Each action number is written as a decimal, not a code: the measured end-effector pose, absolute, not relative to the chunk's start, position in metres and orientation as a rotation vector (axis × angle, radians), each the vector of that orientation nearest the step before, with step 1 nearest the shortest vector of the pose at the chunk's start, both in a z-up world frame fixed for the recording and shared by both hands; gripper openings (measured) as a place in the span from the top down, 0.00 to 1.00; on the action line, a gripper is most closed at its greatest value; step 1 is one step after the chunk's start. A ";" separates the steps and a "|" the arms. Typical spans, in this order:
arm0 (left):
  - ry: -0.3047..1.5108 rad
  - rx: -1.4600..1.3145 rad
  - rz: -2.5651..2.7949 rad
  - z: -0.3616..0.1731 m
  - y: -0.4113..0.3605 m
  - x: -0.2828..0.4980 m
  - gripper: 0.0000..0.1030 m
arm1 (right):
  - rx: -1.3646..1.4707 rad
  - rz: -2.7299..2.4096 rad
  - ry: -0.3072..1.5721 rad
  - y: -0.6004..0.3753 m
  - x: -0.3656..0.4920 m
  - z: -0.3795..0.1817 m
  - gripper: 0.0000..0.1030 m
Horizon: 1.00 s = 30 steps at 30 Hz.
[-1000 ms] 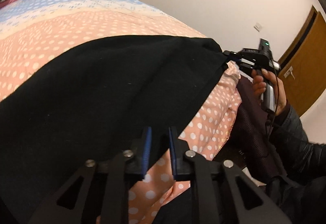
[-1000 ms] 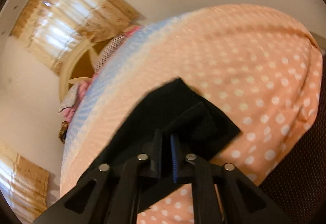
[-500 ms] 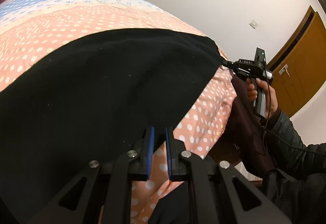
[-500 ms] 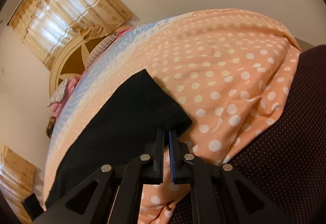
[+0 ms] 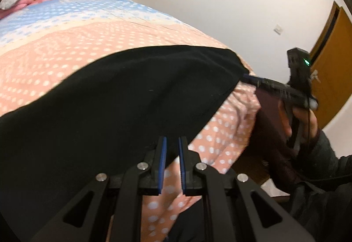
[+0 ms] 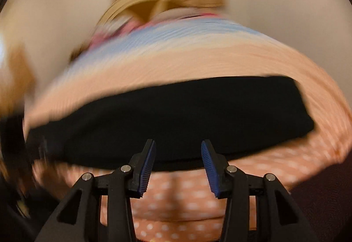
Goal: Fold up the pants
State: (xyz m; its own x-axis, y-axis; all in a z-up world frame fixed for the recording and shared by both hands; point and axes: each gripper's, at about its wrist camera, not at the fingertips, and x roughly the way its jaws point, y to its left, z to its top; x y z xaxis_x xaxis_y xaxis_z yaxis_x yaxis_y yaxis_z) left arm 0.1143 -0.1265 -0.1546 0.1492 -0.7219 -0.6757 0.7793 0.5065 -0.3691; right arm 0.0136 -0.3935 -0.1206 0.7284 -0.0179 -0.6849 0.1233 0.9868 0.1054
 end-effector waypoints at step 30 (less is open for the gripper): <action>0.946 -0.087 -0.977 -0.159 -0.070 0.137 0.88 | -0.364 0.115 0.857 -0.286 0.054 -0.163 0.97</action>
